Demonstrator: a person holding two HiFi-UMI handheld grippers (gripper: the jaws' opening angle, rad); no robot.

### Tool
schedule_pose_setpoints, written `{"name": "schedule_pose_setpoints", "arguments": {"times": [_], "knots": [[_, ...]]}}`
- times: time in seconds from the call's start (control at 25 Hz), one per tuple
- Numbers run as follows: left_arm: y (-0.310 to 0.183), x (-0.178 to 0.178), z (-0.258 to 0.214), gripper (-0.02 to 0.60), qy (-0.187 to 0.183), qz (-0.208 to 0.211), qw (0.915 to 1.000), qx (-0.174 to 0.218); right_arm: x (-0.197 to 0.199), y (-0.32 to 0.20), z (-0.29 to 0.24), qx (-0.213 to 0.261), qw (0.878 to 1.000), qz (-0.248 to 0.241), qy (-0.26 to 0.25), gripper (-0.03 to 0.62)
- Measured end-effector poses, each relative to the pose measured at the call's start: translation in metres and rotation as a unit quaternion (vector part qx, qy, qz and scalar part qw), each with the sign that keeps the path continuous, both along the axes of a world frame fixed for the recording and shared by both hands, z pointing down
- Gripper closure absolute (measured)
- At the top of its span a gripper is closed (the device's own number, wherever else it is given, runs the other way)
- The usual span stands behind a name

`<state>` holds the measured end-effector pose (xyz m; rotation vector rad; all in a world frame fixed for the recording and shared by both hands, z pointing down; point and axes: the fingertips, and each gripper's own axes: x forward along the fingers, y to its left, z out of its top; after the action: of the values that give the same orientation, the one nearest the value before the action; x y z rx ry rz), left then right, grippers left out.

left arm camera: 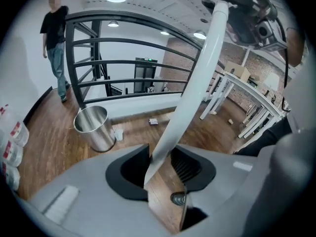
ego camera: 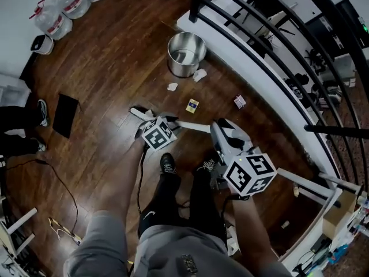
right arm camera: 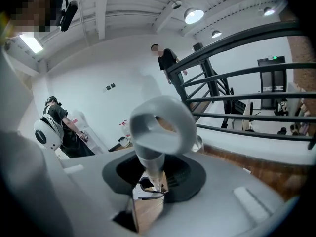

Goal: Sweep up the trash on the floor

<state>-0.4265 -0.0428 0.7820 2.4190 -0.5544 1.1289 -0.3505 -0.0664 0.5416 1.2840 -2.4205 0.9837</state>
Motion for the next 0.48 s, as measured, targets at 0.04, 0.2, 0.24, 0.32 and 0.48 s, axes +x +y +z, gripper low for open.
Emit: {"name": "schedule_pose_setpoints", "arguments": {"times": [0.04,0.2,0.24,0.32,0.48], "knots": [[-0.005,0.015,-0.002,0.443,0.004,0.008,1.0000,0.002,0.013,-0.003,-0.003,0.004,1.000,0.008,0.003,0.503],[-0.024,0.082,-0.006,0.443,0.013,0.041,0.9990,0.006,0.076,-0.013,-0.010,0.012,0.999,0.046,0.014,0.503],[-0.028,0.100,-0.006,0.442,0.017,0.050,0.9985,0.010,0.093,-0.014,-0.010,0.012,0.998,0.055,0.016,0.503],[-0.035,0.137,-0.006,0.442,0.022,0.070,0.9972,0.014,0.129,-0.017,-0.009,0.011,0.997,0.078,0.020,0.503],[-0.047,0.214,-0.006,0.442,0.034,0.110,0.9932,0.018,0.202,-0.022,-0.010,0.012,0.992,0.124,0.027,0.503]]}}
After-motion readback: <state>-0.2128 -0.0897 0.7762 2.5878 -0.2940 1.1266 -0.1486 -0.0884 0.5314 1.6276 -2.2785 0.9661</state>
